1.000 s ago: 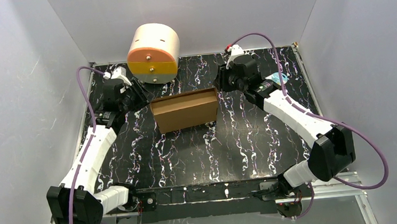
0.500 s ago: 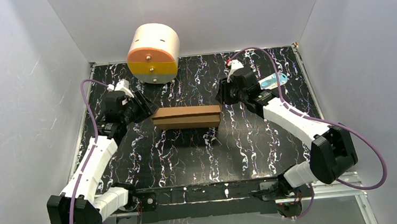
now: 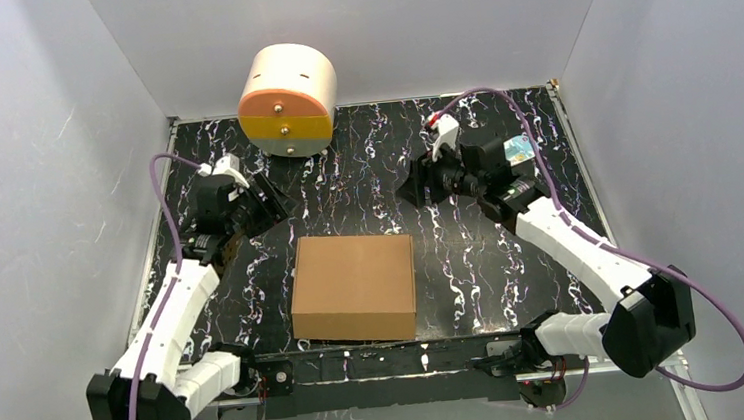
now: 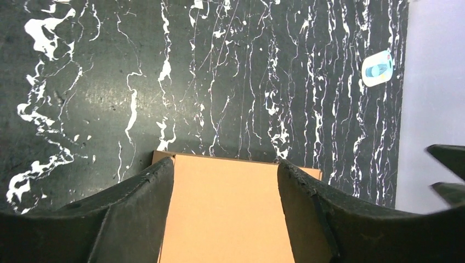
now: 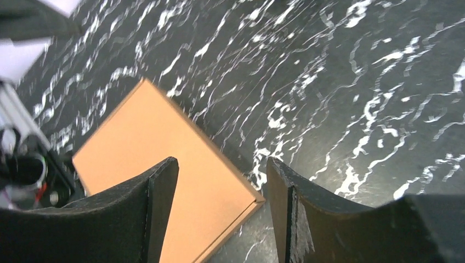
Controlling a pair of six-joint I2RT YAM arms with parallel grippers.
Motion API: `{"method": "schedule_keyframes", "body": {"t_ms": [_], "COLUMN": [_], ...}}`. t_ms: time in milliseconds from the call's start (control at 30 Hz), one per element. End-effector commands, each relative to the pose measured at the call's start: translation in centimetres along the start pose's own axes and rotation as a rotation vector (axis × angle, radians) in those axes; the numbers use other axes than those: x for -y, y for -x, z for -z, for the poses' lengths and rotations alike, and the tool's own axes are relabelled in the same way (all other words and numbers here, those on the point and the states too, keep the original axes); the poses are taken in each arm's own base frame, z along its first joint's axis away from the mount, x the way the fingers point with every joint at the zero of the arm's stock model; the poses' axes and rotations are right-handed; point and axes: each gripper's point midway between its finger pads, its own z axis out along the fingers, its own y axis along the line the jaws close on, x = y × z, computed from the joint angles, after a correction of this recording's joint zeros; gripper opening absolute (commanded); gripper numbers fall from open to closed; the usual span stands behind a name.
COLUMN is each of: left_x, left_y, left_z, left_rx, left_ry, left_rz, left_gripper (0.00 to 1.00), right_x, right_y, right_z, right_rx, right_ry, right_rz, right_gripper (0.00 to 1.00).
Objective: Fold the paper box
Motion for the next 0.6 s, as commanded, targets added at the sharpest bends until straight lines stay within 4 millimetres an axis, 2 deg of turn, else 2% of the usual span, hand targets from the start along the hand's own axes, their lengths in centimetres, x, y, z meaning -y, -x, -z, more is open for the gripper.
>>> {"method": "schedule_keyframes", "body": {"t_ms": [0, 133, 267, 333, 467, 567], "left_x": [-0.7, -1.8, -2.9, -3.0, -2.4, -2.0], "left_y": [-0.3, -2.2, -3.8, -4.0, -3.4, -3.2], "left_z": [2.7, 3.2, 2.4, 1.8, 0.3, -1.2], "left_rx": [0.051, 0.049, 0.013, 0.005, -0.014, -0.04], "left_ry": [0.023, 0.025, 0.038, 0.036, 0.016, 0.008], "left_rz": [0.012, 0.049, 0.061, 0.063, 0.052, 0.046], "left_gripper": [0.69, 0.76, 0.77, 0.78, 0.79, 0.79], "right_x": [-3.9, -7.6, -9.8, -11.6, -13.8, -14.6], "right_y": [-4.2, -8.4, -12.4, -14.3, -16.7, -17.5], "right_z": [-0.1, -0.9, -1.5, -1.3, -1.2, -1.6], "right_rx": [-0.11, -0.172, -0.219, -0.232, -0.228, -0.204], "right_ry": [0.198, 0.264, 0.304, 0.34, 0.349, 0.302], "right_rz": [0.166, 0.365, 0.529, 0.621, 0.768, 0.878], "right_gripper": [0.72, 0.81, 0.87, 0.9, 0.93, 0.94]}}
